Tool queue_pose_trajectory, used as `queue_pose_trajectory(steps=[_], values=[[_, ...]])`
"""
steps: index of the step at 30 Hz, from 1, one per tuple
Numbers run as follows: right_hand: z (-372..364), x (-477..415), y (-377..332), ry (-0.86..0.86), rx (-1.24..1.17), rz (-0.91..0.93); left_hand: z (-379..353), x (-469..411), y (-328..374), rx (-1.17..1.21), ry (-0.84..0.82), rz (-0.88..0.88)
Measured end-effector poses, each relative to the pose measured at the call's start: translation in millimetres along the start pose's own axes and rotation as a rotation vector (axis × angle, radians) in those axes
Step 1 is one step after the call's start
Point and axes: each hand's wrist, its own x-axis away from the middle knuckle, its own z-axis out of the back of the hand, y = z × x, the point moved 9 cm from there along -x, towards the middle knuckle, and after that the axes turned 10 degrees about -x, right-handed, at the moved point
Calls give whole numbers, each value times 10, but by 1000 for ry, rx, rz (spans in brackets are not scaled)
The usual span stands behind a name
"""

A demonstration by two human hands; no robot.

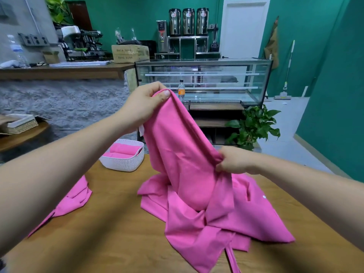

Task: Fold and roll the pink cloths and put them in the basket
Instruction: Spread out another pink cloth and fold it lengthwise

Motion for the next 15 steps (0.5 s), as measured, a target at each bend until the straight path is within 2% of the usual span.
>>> queue_pose_trajectory(steps=[2,4,6,8,10,12,15], values=[[151,-11,291,95,-144,-44,66,69,-77,-115,1,12],[414,-20,507,281,-262,-61,14,184,-129,-244,-66,53],[612,20,575,422,-375,-26,-221,359,-165,-377,-232,69],[660,73,510,446,-376,7,-562,566,-256,-558,-436,52],[586,121,411,354,-274,34,-862,781,-446,-711,-623,46],[436,186,342,190,-98,69,-1044,945,-645,-773,-722,30],[29,317,503,-182,164,-1,-1087,1018,-791,-673,-677,23]])
